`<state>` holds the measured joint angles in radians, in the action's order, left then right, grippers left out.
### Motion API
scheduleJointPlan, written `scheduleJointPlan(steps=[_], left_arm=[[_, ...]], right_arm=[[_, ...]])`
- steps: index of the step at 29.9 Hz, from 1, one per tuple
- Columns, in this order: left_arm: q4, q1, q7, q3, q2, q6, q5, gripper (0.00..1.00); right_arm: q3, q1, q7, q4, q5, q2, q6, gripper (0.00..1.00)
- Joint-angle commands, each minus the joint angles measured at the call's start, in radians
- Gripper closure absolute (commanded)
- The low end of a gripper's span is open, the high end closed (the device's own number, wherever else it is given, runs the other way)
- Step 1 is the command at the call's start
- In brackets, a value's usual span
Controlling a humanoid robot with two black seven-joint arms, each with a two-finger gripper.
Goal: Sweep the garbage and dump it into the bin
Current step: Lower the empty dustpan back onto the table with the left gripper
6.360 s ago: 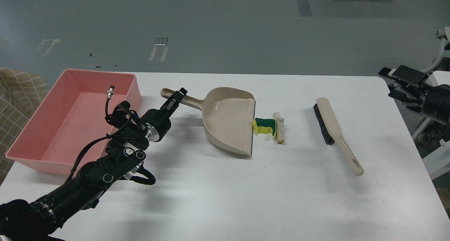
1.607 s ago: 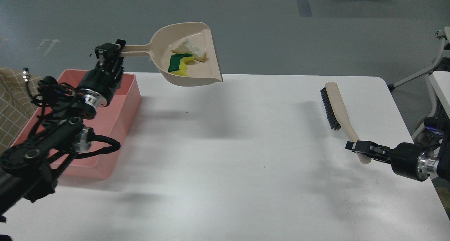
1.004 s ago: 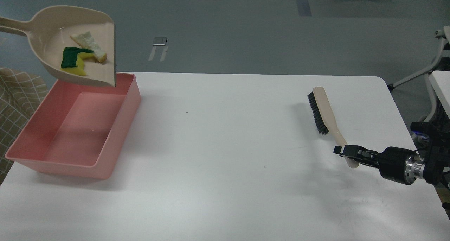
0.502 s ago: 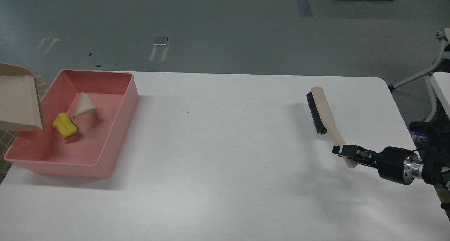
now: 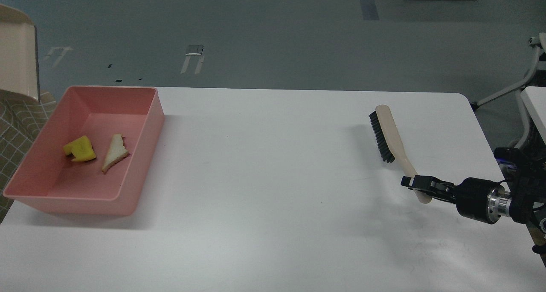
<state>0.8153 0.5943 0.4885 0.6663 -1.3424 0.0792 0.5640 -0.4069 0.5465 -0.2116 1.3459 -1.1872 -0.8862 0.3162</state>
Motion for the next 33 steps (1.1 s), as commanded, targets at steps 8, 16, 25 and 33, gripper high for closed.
scheduleJointPlan(steps=[8,16,25,33], left_arm=[[0.044,0.274,-0.083,-0.004,0.253,0.067,-0.055,1.0],[0.07,0.312,-0.134,-0.017,0.537,-0.022,-0.041,1.0],[0.091,0.269,-0.128,-0.154,0.785,-0.239,0.022,1.0],[0.093,0.11,-0.104,-0.18,0.951,-0.413,0.154,1.0]], right_arm=[[-0.017,0.004,-0.003,0.024,0.001,0.004,0.006,1.0],[-0.02,0.004,-0.003,0.025,0.001,0.013,0.006,1.0],[-0.021,0.001,-0.003,0.025,0.001,0.015,0.004,1.0],[-0.021,-0.002,-0.003,0.024,0.001,0.027,0.003,1.0]])
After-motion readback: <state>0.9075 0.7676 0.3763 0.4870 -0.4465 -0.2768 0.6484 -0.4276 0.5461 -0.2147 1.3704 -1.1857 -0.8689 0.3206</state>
